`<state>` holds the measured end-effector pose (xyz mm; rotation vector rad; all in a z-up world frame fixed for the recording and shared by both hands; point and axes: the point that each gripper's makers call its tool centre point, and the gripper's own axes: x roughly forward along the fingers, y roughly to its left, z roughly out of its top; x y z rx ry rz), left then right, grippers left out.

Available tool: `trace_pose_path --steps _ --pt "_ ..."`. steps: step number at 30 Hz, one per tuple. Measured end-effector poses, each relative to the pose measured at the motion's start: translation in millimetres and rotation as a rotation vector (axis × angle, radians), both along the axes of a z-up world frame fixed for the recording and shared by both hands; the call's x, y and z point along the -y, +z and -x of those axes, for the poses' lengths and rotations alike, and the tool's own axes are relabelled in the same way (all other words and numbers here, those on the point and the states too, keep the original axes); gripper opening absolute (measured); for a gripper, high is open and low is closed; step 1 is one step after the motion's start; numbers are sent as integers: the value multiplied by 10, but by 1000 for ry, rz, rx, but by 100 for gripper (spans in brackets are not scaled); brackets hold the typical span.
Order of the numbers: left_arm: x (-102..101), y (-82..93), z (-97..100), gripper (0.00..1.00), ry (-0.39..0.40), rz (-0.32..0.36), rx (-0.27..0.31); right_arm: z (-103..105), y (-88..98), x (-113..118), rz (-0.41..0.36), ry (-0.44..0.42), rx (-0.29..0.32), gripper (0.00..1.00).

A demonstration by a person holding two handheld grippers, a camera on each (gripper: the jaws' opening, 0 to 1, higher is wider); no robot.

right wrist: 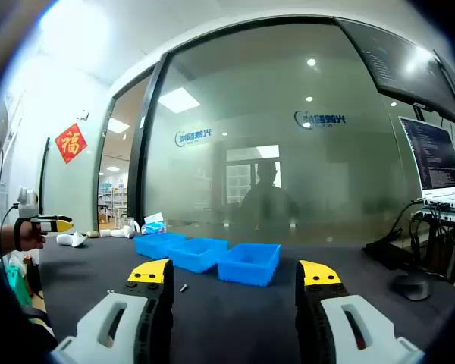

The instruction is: Sort the screws, nuts, and washers into the corresponding bins

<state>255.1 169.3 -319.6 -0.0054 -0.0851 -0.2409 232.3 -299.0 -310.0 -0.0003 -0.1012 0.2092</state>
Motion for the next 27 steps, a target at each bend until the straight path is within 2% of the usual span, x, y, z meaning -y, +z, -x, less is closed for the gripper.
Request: trace_pose_path --steps 27 --pt "-12 3 7 57 2 3 3 -5 39 -40 3 3 3 61"
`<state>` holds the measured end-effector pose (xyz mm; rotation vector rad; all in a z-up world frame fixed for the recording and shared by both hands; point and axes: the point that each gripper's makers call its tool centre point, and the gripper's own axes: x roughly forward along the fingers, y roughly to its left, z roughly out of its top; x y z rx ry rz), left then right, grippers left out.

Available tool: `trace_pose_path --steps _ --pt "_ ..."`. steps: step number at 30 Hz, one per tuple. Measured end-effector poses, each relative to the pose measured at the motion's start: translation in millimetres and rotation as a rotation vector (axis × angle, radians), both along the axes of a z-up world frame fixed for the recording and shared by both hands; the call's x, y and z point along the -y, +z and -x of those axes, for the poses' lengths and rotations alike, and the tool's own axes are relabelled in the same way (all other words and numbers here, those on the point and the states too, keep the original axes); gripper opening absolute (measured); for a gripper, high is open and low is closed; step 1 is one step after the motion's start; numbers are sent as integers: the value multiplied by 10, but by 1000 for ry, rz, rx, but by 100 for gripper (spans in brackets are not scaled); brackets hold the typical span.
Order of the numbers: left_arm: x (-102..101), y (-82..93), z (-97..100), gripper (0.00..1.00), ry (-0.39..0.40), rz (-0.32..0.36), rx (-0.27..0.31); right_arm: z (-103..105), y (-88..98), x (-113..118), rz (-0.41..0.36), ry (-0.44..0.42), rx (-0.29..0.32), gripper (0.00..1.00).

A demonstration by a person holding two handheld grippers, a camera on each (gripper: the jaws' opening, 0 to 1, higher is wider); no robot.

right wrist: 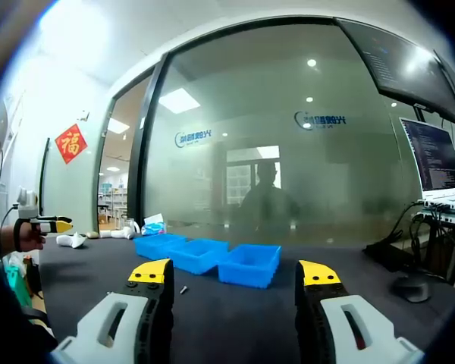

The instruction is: Sort the screws, nuts, and washers into the corresponding bins

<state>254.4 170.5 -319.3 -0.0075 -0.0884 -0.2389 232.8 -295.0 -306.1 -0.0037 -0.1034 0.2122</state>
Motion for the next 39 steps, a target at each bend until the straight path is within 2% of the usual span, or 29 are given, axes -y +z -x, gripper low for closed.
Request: trace_pose_path --steps 9,30,39 --pt "9 21 12 58 -4 -2 5 5 -13 20 -5 2 0 61" --pt "34 0 6 58 -13 -18 -3 -23 -154 98 -13 -8 -49 59" --pt "46 -16 -41 59 -58 -74 -20 -90 -225 23 16 30 -91 58"
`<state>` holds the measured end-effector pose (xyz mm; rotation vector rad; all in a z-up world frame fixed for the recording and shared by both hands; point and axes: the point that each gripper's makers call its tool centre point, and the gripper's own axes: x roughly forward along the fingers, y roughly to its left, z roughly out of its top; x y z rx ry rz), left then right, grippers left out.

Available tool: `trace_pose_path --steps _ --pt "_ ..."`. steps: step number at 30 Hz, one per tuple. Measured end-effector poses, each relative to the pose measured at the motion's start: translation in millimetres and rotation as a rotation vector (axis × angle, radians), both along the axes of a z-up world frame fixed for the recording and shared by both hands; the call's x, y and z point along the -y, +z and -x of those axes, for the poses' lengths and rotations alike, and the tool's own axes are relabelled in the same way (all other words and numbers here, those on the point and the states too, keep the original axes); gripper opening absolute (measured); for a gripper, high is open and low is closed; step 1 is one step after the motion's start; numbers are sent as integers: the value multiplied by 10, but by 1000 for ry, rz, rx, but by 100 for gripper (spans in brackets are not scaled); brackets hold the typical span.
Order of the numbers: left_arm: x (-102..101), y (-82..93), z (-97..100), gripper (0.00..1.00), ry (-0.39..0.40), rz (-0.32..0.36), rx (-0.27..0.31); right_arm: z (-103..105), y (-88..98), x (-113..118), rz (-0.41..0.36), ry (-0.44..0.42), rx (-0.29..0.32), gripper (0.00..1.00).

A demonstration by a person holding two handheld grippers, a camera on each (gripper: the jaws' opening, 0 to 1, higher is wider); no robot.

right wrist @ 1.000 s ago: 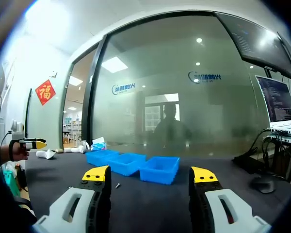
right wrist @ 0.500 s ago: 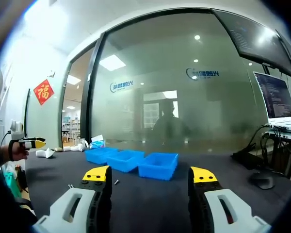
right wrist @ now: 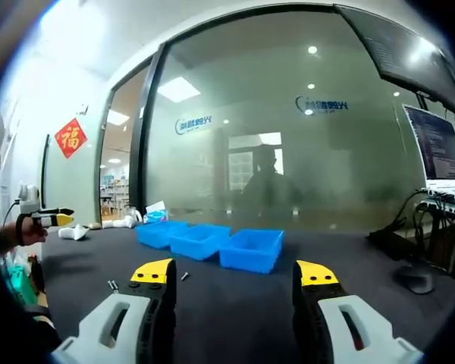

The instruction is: Sort the screws, nuts, and washers into the corresponding bins

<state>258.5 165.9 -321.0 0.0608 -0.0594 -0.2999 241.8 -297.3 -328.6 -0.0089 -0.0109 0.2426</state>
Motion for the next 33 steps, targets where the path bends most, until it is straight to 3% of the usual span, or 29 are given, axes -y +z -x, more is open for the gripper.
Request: trace_pose_path --steps 5,20,23,33 --pt "112 -63 -20 60 -84 -23 -44 -46 -56 -112 6 70 -55 55" --pt "528 -303 18 61 -383 -143 -204 -72 -296 -486 212 322 -209 56" --pt "621 -316 39 61 -437 -186 -214 -54 -349 -551 241 366 -234 55" --pt "940 -342 135 61 -622 -238 -232 6 -476 -741 308 507 -299 55"
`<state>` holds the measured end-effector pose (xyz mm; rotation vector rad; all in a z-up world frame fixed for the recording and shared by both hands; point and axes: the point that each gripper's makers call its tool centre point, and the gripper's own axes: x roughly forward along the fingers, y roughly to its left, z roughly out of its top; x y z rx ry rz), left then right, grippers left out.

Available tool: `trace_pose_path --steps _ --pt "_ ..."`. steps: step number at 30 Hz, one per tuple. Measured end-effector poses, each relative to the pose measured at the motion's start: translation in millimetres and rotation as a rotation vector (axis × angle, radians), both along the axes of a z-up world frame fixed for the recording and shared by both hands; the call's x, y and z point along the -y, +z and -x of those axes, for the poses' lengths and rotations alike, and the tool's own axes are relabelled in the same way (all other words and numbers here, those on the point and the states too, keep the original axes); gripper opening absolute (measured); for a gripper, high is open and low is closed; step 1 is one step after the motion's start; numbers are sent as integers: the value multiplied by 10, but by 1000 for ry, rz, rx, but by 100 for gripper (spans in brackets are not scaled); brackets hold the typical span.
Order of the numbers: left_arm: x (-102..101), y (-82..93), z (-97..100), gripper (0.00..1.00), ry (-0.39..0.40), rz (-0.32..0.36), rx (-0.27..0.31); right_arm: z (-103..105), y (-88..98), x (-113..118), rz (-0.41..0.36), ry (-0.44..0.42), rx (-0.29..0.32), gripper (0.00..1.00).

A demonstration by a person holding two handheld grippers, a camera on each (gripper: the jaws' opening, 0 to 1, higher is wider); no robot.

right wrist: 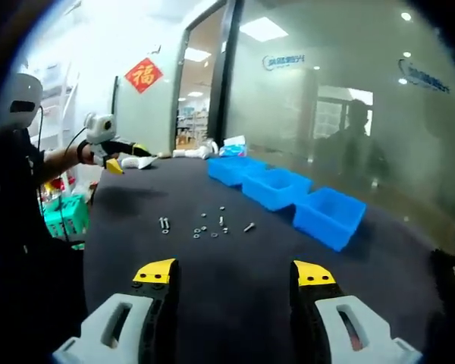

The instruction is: Sort the screws, nuts, and washers into the corresponding bins

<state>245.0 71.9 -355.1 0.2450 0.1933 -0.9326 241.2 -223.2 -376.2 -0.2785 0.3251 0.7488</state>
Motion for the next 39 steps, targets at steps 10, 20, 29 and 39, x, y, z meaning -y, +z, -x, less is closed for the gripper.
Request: trace_pose_path --steps 10,20,29,39 --pt "209 -100 34 61 -155 -77 -69 -25 -20 -76 50 79 -32 53" --pt "251 -125 -45 62 -181 -129 -61 -16 -92 -125 117 126 -71 48" --pt "226 -157 -91 62 -176 -158 -78 -100 -143 -102 199 131 -110 46" --pt "219 -123 -140 63 -164 -139 -75 -237 -101 -162 222 118 -115 38"
